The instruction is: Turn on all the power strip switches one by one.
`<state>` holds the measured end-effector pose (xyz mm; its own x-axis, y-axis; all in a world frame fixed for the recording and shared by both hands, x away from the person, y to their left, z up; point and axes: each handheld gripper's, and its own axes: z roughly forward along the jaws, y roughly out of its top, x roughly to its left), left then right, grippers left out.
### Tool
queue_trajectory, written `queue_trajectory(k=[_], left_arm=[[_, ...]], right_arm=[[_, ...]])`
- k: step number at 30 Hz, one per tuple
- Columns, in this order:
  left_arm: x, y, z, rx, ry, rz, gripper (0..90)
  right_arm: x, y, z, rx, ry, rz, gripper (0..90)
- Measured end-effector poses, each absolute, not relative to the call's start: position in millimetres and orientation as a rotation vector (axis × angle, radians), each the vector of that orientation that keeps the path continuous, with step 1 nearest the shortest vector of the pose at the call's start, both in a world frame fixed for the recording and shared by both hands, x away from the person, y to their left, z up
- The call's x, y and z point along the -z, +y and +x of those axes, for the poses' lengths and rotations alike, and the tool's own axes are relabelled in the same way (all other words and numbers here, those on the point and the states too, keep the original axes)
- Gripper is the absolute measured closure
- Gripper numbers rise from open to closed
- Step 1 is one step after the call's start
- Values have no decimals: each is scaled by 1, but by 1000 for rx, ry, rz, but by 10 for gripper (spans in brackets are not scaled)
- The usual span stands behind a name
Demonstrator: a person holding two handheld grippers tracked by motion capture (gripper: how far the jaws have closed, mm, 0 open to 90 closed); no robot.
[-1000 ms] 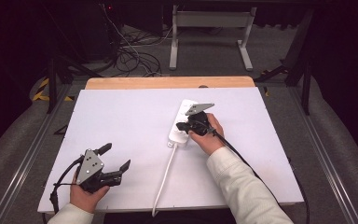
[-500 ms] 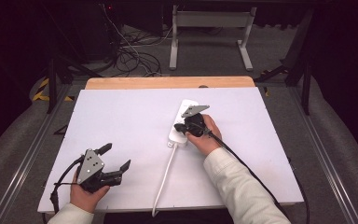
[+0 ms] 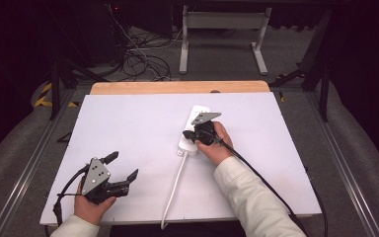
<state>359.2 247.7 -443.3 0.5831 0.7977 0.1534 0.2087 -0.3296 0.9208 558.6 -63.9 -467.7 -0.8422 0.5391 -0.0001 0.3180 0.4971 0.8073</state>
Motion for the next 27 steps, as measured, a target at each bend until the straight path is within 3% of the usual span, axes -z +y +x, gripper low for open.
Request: queue_trajectory(k=[27], left_arm=[[443, 247, 359, -761, 820, 1844, 183]], right_arm=[[470, -61, 556, -1233, 2475, 741, 900]])
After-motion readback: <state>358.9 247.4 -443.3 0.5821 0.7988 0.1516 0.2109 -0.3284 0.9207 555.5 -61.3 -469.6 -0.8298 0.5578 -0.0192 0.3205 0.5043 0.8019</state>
